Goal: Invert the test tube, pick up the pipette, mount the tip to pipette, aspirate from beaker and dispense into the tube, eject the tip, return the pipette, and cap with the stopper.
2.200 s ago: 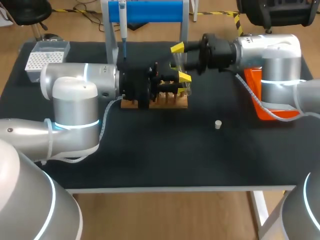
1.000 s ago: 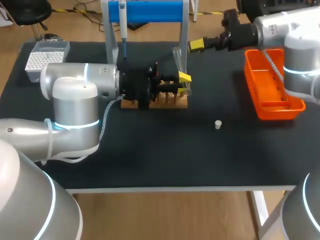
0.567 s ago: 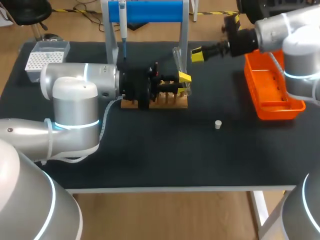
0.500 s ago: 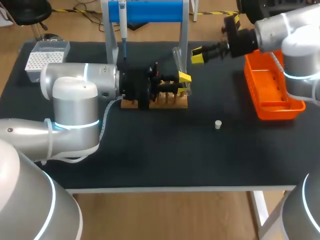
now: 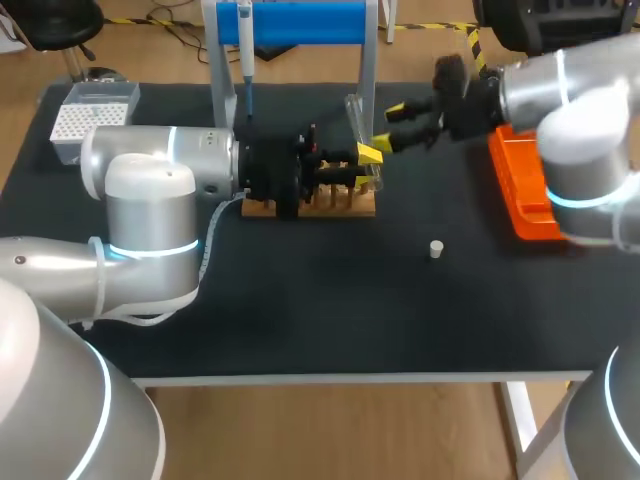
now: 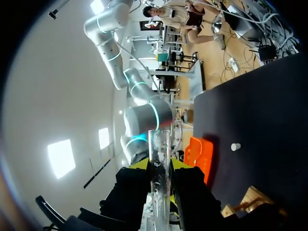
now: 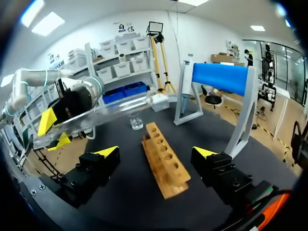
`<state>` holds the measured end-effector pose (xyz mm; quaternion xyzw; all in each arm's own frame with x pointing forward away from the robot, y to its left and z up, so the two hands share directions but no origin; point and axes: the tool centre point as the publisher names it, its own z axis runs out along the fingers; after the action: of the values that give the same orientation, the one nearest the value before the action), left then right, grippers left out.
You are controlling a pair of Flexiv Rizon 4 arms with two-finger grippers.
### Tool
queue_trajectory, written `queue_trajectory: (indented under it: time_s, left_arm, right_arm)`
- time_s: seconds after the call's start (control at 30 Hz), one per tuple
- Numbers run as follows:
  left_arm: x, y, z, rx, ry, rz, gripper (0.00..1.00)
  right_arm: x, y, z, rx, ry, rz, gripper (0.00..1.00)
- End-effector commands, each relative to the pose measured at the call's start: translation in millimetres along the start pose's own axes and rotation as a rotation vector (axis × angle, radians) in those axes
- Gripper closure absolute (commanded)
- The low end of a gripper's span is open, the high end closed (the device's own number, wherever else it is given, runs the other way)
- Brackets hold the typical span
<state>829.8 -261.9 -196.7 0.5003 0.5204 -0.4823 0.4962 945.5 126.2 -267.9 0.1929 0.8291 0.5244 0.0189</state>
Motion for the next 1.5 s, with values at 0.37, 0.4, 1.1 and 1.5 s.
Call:
queue_trajectory:
  time_s: [0.37, 0.4, 1.1, 1.5]
  left_arm:
    - [-0.3, 0.5, 0, 0.001, 0.001, 0.001, 1.00]
    - [-0.3, 0.5, 0, 0.001, 0.001, 0.001, 1.00]
    - [-0.3, 0.5, 0, 0.001, 0.001, 0.001, 1.00]
    - [-0.3, 0.5, 0, 0.001, 0.001, 0.001, 1.00]
  right_arm:
    - [17, -35, 4, 0.020, -0.134, -0.031, 0.00]
    - [19, -35, 5, 0.020, -0.127, -0.032, 0.00]
    - [21, -63, 28, 0.044, -0.100, -0.077, 0.00]
    - [19, -65, 32, 0.058, -0.127, -0.096, 0.00]
